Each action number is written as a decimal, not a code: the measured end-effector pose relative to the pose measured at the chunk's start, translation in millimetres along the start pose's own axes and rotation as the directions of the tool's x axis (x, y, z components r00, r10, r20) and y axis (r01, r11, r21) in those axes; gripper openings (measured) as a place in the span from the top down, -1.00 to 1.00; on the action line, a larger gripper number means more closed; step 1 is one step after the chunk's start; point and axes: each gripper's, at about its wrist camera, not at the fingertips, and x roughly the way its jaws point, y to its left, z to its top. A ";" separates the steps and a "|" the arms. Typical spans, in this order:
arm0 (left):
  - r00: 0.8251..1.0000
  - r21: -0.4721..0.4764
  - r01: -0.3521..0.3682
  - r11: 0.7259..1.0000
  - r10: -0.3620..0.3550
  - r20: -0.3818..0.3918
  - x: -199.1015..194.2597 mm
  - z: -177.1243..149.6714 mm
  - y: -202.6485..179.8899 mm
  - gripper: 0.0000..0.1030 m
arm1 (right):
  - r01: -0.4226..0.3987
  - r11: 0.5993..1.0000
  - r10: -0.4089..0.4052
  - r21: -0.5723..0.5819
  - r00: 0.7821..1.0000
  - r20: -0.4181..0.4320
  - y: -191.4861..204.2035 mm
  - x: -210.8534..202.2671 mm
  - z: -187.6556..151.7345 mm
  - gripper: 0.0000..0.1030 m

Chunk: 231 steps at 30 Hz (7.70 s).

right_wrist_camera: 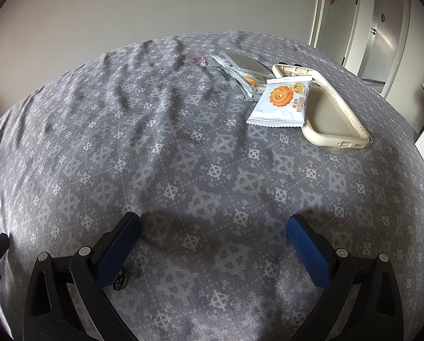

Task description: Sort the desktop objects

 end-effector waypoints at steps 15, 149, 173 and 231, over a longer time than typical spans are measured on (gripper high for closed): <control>1.000 0.000 0.000 1.000 0.000 0.000 0.0 0.2 0.1 -0.99 | -0.127 0.987 0.107 0.096 0.976 0.187 -10.9 -73.9 16.1 -1.00; 1.000 0.000 0.002 1.000 -0.002 -0.002 0.2 1.0 0.3 -0.99 | -0.442 0.852 0.411 0.281 0.897 0.163 -87.6 -126.8 2.2 -1.00; 1.000 0.000 0.002 1.000 -0.002 -0.002 0.1 1.0 0.9 -0.99 | -0.466 0.850 0.438 0.246 0.884 0.164 -87.0 -130.5 0.8 -0.73; 1.000 0.000 0.003 1.000 -0.003 -0.002 0.2 1.1 0.8 -0.99 | -0.477 0.791 0.412 0.384 0.878 0.243 -111.9 -134.2 -2.7 -0.75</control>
